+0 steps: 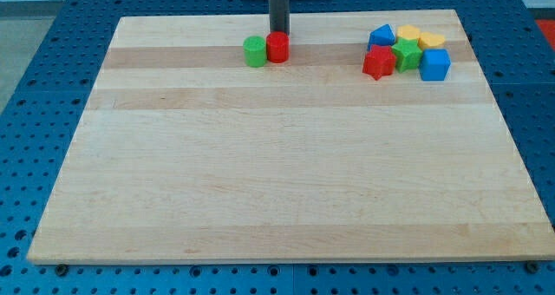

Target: Move the red circle to the bottom center

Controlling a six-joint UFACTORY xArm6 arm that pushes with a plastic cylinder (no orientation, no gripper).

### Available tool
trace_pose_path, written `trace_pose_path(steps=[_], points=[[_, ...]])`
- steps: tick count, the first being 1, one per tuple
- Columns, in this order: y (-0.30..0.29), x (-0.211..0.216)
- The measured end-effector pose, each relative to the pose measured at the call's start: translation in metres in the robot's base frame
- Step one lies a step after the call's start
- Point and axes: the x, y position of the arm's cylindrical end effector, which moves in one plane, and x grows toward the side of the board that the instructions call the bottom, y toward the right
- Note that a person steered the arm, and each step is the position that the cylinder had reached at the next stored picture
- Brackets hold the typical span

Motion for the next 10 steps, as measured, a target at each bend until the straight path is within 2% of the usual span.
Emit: trace_pose_path(steps=[4,5,6,7,9,10], points=[[0.000,0.180],[0.000,0.186],[-0.010,0.164],[-0.032,0.167],[-0.040,0.212],[-0.024,0.230]])
